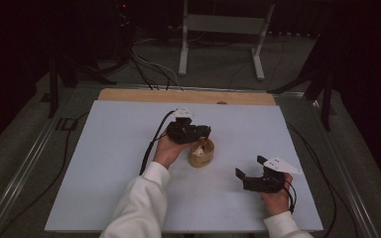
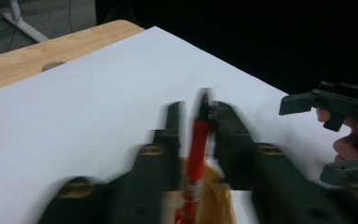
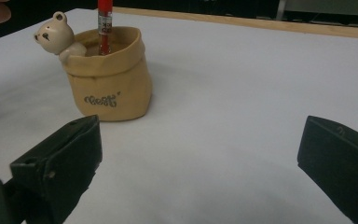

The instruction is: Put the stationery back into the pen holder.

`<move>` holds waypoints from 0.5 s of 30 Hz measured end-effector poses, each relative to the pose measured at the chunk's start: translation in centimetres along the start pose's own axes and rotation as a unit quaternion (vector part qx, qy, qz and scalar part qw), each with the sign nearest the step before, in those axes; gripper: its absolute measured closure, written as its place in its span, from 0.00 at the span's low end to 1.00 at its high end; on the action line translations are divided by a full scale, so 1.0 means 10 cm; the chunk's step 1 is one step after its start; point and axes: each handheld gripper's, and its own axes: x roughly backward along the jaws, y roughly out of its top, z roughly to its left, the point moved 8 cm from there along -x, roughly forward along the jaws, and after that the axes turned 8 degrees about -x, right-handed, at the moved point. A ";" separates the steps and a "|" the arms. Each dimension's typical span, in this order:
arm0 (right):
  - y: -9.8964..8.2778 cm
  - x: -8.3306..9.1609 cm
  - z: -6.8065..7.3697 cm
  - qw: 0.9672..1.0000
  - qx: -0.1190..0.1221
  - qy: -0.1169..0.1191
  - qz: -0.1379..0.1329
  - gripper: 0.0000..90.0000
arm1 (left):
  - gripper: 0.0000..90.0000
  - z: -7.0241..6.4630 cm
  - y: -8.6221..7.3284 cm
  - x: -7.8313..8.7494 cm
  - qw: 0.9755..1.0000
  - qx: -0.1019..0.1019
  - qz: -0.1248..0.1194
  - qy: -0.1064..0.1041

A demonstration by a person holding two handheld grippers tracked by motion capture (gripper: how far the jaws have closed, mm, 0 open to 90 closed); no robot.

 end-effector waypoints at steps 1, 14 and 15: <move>0.00 0.00 0.00 1.000 0.000 0.000 0.000 0.00 | 0.68 0.00 0.00 0.00 1.000 0.001 0.000 0.003; 0.00 0.00 0.00 1.000 0.000 -0.001 0.000 0.00 | 0.21 0.06 -0.01 0.03 0.999 0.008 -0.006 0.051; 0.00 0.00 0.00 1.000 0.000 0.000 0.000 0.00 | 0.21 0.07 -0.01 0.04 0.998 0.007 -0.006 0.057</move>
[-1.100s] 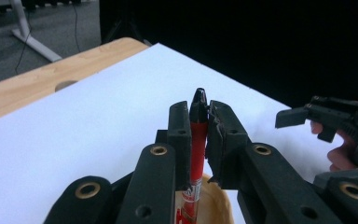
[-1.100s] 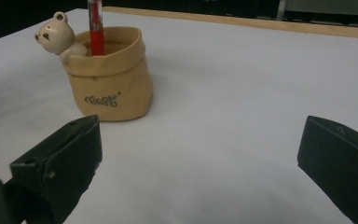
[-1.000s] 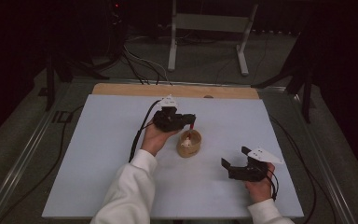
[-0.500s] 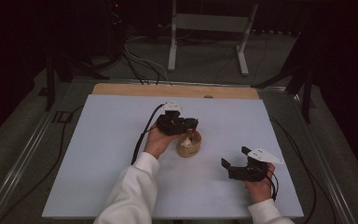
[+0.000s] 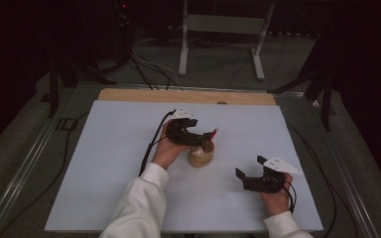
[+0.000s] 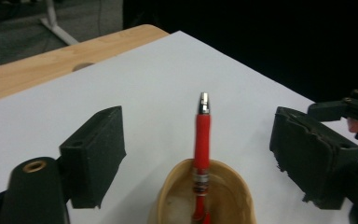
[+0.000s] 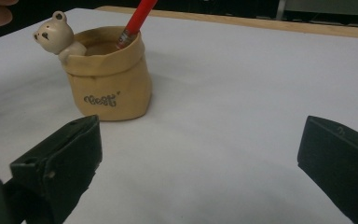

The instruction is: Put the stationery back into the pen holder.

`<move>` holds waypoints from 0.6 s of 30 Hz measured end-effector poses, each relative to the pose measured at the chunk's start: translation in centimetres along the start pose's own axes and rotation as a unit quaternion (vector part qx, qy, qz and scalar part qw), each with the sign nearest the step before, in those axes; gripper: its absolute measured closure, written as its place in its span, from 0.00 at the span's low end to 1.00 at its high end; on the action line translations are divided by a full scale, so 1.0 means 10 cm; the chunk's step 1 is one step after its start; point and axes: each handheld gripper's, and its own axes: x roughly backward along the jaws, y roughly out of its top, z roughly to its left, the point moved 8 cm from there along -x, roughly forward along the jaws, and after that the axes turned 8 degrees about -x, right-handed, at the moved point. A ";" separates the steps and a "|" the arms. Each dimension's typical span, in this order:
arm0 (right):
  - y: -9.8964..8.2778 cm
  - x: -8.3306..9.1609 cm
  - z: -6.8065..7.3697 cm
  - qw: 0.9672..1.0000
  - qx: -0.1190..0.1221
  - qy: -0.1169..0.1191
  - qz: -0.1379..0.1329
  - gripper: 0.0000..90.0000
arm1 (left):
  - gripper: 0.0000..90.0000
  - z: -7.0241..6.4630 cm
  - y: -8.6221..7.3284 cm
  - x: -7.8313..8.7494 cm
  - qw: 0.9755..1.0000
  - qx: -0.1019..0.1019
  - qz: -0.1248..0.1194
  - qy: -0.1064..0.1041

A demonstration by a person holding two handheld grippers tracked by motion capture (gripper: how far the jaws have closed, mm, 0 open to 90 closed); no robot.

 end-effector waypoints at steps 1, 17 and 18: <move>0.00 0.00 0.00 1.000 0.000 0.000 0.000 0.00 | 0.20 0.01 0.00 0.02 1.000 -0.001 -0.001 0.004; 0.00 0.00 0.00 1.000 0.001 0.000 -0.001 0.00 | 0.10 0.25 -0.11 0.41 0.997 0.009 -0.022 0.071; 0.00 0.00 0.00 1.000 0.001 0.000 -0.001 0.00 | 0.08 0.26 -0.14 0.46 0.997 0.006 -0.022 0.076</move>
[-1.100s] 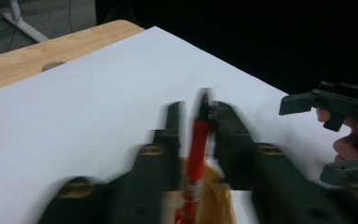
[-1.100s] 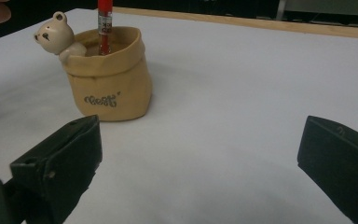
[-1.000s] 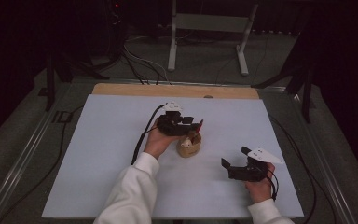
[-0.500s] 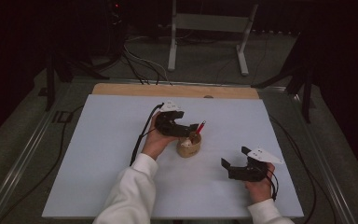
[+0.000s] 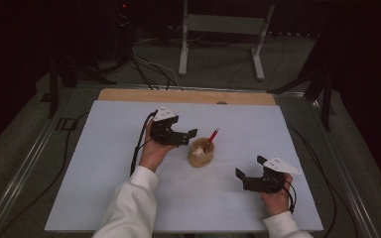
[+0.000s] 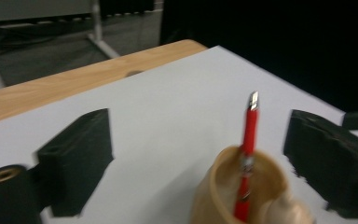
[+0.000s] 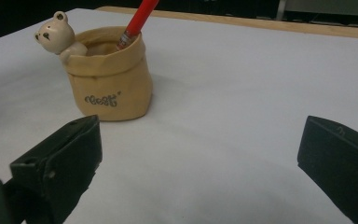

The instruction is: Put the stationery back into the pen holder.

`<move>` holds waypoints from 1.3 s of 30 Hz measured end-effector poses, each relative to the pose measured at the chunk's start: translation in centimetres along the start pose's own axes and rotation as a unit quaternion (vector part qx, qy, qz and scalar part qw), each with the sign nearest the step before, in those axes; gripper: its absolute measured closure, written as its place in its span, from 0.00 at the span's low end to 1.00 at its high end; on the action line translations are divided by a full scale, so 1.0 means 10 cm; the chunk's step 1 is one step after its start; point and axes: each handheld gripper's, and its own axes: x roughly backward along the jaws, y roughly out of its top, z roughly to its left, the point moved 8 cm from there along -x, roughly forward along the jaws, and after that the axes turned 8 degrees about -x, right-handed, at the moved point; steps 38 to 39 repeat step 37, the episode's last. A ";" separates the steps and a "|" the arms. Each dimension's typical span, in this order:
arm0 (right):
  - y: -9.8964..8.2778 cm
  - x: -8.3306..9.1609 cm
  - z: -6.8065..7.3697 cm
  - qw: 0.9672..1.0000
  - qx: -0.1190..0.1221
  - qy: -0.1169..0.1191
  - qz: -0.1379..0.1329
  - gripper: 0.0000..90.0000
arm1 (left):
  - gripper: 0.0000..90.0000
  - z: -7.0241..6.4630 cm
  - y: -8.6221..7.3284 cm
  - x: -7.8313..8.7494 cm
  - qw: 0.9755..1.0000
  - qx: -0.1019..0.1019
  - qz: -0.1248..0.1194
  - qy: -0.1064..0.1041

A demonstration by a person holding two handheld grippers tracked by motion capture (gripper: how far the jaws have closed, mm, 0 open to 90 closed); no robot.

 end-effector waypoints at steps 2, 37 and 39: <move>0.00 0.00 0.00 1.000 -0.001 0.000 0.000 0.00 | 0.06 0.05 -0.05 0.11 1.000 -0.002 0.000 0.015; 0.04 0.18 0.02 0.999 0.003 -0.004 -0.032 0.00 | 0.00 0.47 -1.39 1.89 0.980 0.030 -0.027 0.193; 0.04 0.18 0.02 0.999 0.003 -0.004 -0.032 0.00 | 0.00 0.47 -1.39 1.89 0.980 0.030 -0.027 0.193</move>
